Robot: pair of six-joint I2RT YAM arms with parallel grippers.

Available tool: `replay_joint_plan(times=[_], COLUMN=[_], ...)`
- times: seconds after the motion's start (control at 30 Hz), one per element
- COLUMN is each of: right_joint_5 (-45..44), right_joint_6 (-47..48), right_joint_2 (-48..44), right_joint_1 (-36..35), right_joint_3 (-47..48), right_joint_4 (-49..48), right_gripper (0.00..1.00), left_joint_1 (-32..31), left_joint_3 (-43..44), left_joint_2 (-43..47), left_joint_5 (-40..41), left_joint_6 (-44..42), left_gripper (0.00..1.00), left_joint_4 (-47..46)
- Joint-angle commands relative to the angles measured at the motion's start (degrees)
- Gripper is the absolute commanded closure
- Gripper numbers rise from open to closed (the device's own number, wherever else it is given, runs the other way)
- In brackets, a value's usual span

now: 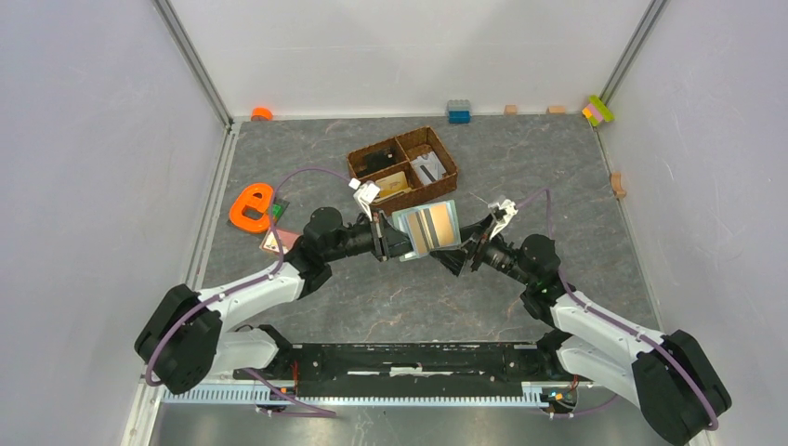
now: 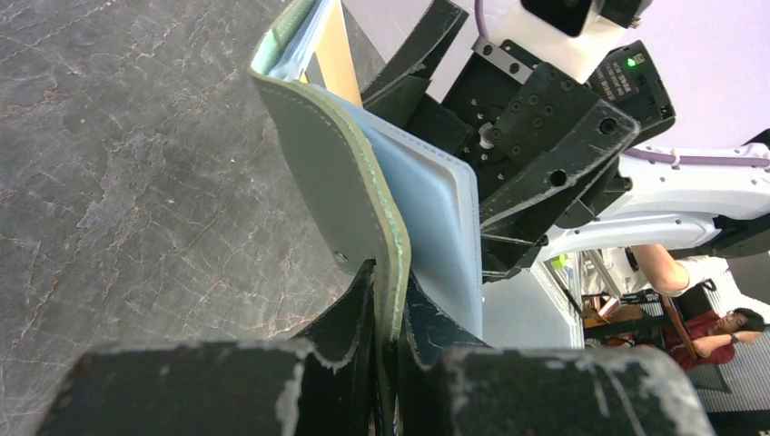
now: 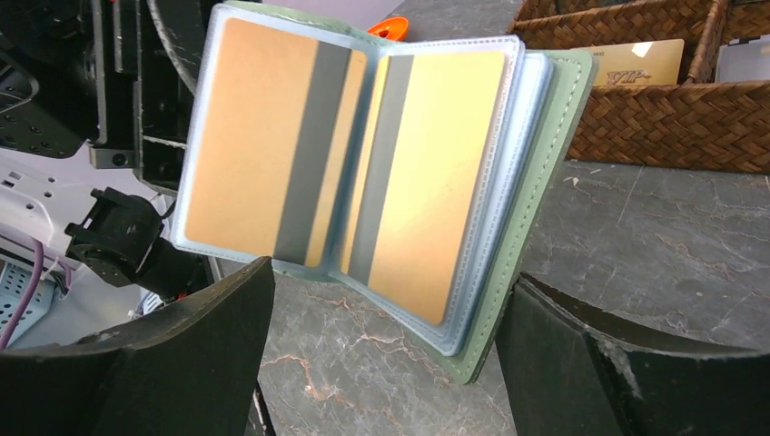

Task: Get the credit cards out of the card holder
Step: Open the card holder at the center of the board.

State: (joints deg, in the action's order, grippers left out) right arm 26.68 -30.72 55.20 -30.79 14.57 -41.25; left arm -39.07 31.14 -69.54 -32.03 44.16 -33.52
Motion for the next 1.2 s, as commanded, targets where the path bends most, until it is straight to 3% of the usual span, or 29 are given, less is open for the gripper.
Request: replay_joint_plan(times=[0.0, 0.13, 0.2, 0.4, 0.5, 0.63, 0.77, 0.93, 1.17], right_joint_5=[1.24, 0.05, -1.02, -4.21, -7.09, -11.90, -12.20, -9.81, -8.12], right_joint_6=[1.88, 2.44, 2.58, 3.22, 3.56, 3.83, 3.83, 3.24, 2.89], right_joint_2=[-0.43, -0.45, -0.56, -1.36, -2.38, -4.31, -4.64, -3.70, -3.84], right_joint_1=[-1.31, -1.29, -1.28, -1.29, -1.29, -1.30, -1.29, -1.29, -1.29], right_joint_3=[3.08, 3.41, 3.28, 3.43, 3.38, 2.87, 2.77, 2.63, 2.21], right_joint_4=[-2.98, -1.46, -0.75, 1.76, 3.74, 6.16, 6.23, 4.41, 2.69], right_gripper=[0.12, 0.20, 0.30, 0.79, 0.99, 1.00, 1.00, 1.00, 1.00], left_joint_1=[-0.31, -0.38, -0.35, -0.31, -0.32, -0.31, -0.31, -0.35, -0.31], left_joint_3=[2.56, 2.56, 2.51, 2.61, 2.79, 2.15, 0.99, 1.18, 2.41], left_joint_2=[-0.89, -0.52, -0.39, -0.25, 0.16, 1.91, 3.67, 2.98, 1.76], left_joint_5=[-1.02, -1.10, -1.02, -0.04, 1.90, 4.49, 4.97, 4.29, 5.32], left_joint_6=[0.75, 0.68, 0.66, 0.23, -0.45, -1.41, -1.92, -2.00, -2.26], left_gripper=[0.96, 0.97, 0.96, 0.94, 0.81, 0.45, 0.29, 0.26, 0.49], left_joint_4=[-2.32, -2.32, -2.28, -1.23, 0.89, 2.87, 1.90, 1.35, 4.26])
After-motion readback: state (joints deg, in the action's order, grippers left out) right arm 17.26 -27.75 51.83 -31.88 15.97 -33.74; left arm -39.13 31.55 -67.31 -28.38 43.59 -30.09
